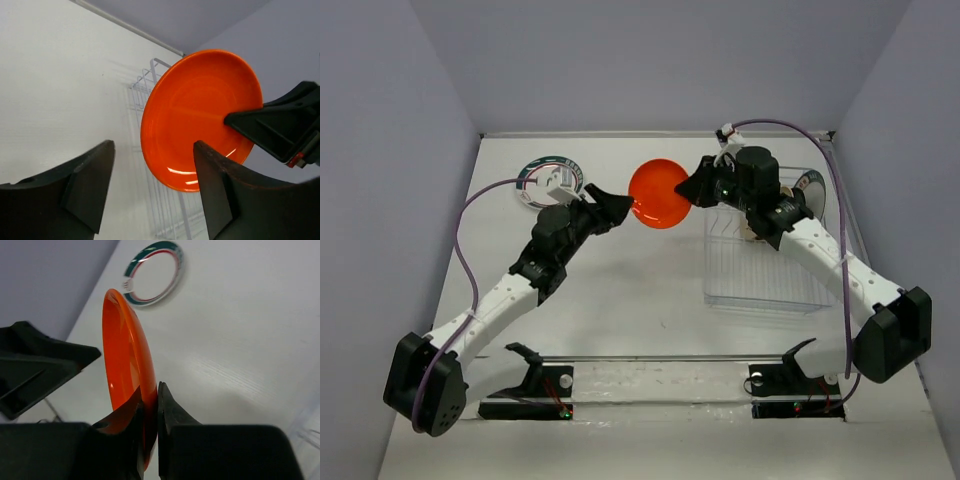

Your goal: Load the plates into the dish rack

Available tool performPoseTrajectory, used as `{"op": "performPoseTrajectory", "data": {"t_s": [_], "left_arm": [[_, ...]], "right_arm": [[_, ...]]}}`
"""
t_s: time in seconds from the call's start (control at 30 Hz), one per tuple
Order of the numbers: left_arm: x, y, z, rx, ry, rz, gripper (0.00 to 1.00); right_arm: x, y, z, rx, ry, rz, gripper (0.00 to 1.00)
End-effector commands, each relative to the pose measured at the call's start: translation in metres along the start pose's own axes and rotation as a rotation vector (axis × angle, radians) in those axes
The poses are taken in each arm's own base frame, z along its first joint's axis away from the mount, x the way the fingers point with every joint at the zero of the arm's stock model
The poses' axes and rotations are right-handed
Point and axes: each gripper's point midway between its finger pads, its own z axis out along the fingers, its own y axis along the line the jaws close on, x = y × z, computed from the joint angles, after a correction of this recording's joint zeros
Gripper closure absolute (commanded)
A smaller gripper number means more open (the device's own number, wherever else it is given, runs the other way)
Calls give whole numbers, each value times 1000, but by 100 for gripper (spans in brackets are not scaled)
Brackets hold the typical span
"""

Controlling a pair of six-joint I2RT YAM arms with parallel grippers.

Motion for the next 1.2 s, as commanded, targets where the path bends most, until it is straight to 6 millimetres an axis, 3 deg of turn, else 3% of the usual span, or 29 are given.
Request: {"op": "performPoseTrajectory", "data": {"t_s": [0.0,0.1,0.17,0.23,0.33,0.47,0.5,0.7,1.0,1.07,1.17], "left_arm": [[-44,-5,2,-54,-143,35,11],[-48,19,11,-119,-144,39,4],[-50,33,16,-160,-151,27,3],[-54,62,22,-228,-151,5,2],[-68,103,21,-321,-188,-52,2],[-85,142,19,-441,-267,-87,2],[-82,154,21,-483,-263,-91,2],[-84,188,32,-604,-280,-141,2],[-101,241,27,-753,-312,-175,3],[-106,257,27,-794,-312,-172,4],[-111,282,24,-848,-309,-176,6]], "right_arm": [[-45,-75,-39,479,-146,-124,93],[-46,-137,-83,870,-114,-239,93],[-47,-167,-107,1049,-94,-274,93],[-43,-182,-119,1132,-62,-294,93],[-44,-189,-126,1176,-53,-309,93],[-53,-209,-142,1293,-52,-322,93],[-52,-216,-143,1321,-37,-330,93],[-46,-222,-130,1308,0,-332,93],[5,-244,-90,1216,117,-275,93],[6,-245,-88,1213,115,-268,82],[-6,-235,-87,1180,73,-249,46]]}}
